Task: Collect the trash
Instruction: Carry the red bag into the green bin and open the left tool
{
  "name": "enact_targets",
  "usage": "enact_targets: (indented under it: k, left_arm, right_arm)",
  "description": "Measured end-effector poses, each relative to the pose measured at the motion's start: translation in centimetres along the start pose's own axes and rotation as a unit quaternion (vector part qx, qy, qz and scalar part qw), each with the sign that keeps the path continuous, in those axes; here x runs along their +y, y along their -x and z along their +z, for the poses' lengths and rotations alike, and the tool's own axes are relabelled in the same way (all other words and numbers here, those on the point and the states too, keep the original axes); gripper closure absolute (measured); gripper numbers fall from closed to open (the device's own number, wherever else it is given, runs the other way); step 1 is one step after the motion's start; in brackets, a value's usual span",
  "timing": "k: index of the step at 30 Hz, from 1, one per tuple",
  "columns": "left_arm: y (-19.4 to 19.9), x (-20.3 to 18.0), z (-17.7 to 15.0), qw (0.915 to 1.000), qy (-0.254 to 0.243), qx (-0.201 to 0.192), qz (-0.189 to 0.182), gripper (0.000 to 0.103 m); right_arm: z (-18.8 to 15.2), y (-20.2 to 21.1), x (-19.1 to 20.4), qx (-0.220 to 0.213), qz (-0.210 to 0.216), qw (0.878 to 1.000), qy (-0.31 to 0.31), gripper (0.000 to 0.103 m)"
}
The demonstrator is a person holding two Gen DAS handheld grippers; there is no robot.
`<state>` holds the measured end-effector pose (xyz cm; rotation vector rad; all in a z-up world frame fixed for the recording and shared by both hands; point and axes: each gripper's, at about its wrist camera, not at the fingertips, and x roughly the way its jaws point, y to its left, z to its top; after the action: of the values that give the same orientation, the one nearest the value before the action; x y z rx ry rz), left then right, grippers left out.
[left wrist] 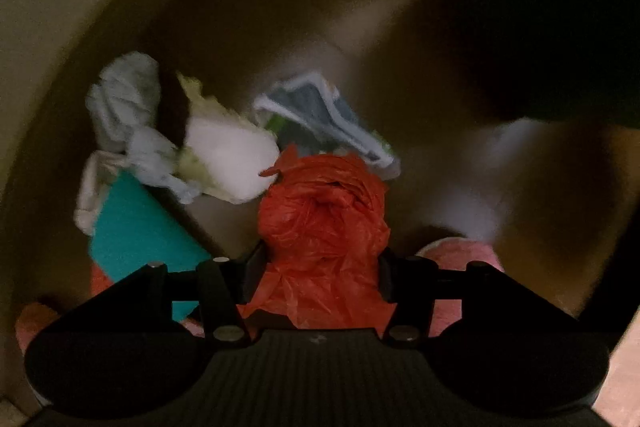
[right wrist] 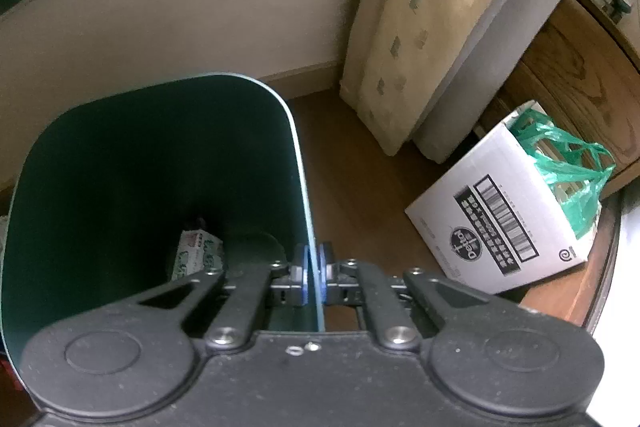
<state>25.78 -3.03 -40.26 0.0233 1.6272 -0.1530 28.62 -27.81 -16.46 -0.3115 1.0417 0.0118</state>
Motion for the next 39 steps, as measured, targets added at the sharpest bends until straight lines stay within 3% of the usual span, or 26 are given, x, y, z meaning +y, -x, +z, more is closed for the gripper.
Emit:
enact_targets:
  k: [8, 16, 24, 29, 33, 39]
  left_arm:
    - [9.4, -0.2, -0.3, 0.9983, 0.033, -0.048, 0.0, 0.049]
    - [17.1, -2.5, -0.2, 0.9954, 0.035, -0.089, -0.002, 0.049]
    - [23.0, -6.2, 1.9, 0.9902, 0.013, -0.137, -0.024, 0.049]
    - [26.5, -8.7, 4.5, 0.9831, 0.009, -0.172, -0.062, 0.049]
    - [27.6, -11.6, 6.6, 0.9772, -0.016, -0.193, -0.087, 0.049]
    - [23.2, -15.6, 9.8, 0.9807, -0.032, -0.174, -0.083, 0.049]
  right_arm:
    - [0.0, 0.8, 1.5, -0.024, -0.003, 0.999, 0.037, 0.099]
    - [-0.2, 1.1, 2.4, -0.04, -0.005, 0.998, 0.055, 0.1]
    - [-0.5, 1.5, 2.6, -0.052, 0.007, 0.997, 0.061, 0.1]
    - [-0.3, 1.5, 2.3, -0.053, 0.016, 0.997, 0.055, 0.1]
    - [-0.4, 1.7, 2.1, -0.055, 0.021, 0.997, 0.052, 0.1]
    - [-0.5, 1.8, 2.0, -0.058, 0.027, 0.996, 0.056, 0.1]
